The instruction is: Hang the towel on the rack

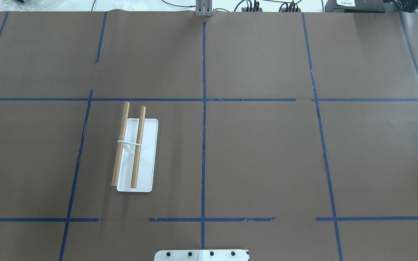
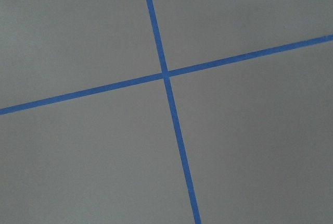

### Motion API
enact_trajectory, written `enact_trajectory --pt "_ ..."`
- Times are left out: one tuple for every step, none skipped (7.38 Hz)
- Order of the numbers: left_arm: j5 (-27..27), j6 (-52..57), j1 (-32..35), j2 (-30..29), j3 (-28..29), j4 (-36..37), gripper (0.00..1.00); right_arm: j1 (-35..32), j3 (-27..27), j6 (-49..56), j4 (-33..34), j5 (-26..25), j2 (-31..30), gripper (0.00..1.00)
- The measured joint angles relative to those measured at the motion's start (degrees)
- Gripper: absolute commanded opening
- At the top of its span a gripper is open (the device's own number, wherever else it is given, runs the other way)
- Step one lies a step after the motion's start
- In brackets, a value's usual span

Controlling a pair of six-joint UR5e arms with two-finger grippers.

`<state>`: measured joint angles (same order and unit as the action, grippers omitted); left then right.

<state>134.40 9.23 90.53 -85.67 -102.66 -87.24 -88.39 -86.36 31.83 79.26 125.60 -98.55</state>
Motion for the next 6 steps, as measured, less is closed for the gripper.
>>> enact_trajectory --pt "0.0 0.0 0.0 0.0 -0.2 0.0 1.00 0.0 3.9 0.4 -4.4 -0.4 -0.1 0.34" --pt "0.1 0.0 0.0 0.0 -0.4 -0.1 1.00 0.0 5.9 0.4 -7.0 -0.7 -0.4 0.20" --pt "0.1 0.0 0.0 0.0 -0.6 -0.1 1.00 0.1 6.6 0.5 -8.0 -0.8 -0.6 0.14" --pt "0.1 0.0 0.1 0.0 -0.8 -0.1 1.00 0.1 6.8 0.6 -8.4 -0.7 -0.9 0.00" --pt "0.1 0.0 0.1 0.0 -0.9 -0.1 1.00 0.1 6.7 0.6 -8.6 -0.5 -1.2 0.00" --pt "0.1 0.0 0.1 0.0 -0.9 -0.1 1.00 0.3 6.5 0.6 -8.6 -0.3 -1.3 0.00"
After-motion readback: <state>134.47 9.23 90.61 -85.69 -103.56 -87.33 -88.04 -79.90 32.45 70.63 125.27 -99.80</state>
